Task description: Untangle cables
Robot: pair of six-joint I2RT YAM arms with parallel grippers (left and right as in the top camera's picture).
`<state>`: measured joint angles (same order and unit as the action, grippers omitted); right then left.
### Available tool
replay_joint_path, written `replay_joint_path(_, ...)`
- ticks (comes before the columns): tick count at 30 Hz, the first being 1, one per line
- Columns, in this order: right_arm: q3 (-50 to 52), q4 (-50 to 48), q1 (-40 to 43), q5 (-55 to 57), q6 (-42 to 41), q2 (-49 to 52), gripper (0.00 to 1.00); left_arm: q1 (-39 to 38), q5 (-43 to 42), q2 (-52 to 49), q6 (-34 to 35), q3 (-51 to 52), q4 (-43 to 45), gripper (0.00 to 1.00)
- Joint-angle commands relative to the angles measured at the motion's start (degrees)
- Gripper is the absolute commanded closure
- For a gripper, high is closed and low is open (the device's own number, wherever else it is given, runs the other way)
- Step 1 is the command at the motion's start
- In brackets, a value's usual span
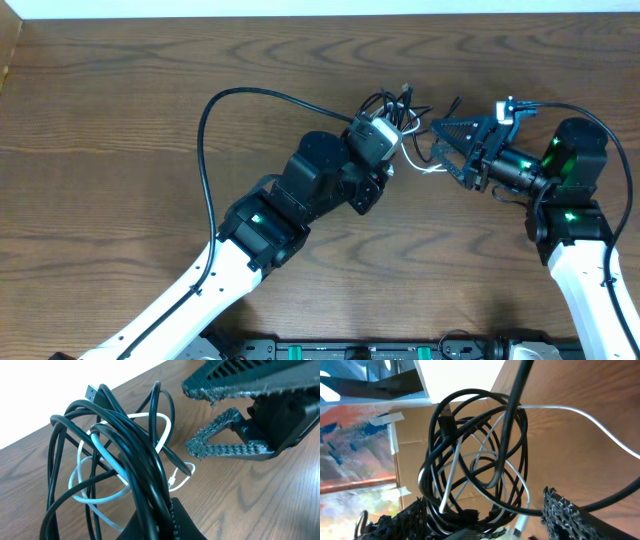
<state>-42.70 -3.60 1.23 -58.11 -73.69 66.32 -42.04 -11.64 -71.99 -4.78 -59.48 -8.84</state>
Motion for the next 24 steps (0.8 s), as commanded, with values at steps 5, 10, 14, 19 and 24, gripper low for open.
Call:
replay_joint_path(5,-0.59,-0.26,-0.70,-2.75,-2.58,0.07,0.30,0.24,4.48,-2.49,-4.66,0.02,-0.66,0.93)
replay_joint_path(10,-0.59,-0.26,-0.83,-3.15,-2.58,0.07,0.44,0.24,4.39,-3.67,-4.63,0.02,-0.22,0.93)
replay_joint_path(14,-0.59,-0.26,-1.27,-2.49,-2.60,0.07,0.63,0.09,-0.50,-3.67,-4.61,0.02,2.05,0.92)
replay_joint_path(19,-0.59,-0.26,-1.33,-2.21,-2.56,0.07,0.72,0.09,-4.24,-3.67,-2.73,0.02,3.65,0.92)
replay_joint_path(24,-0.59,-0.26,-1.33,-0.92,-2.56,0.07,0.75,0.07,-4.48,-3.67,-1.53,0.02,3.72,0.92)
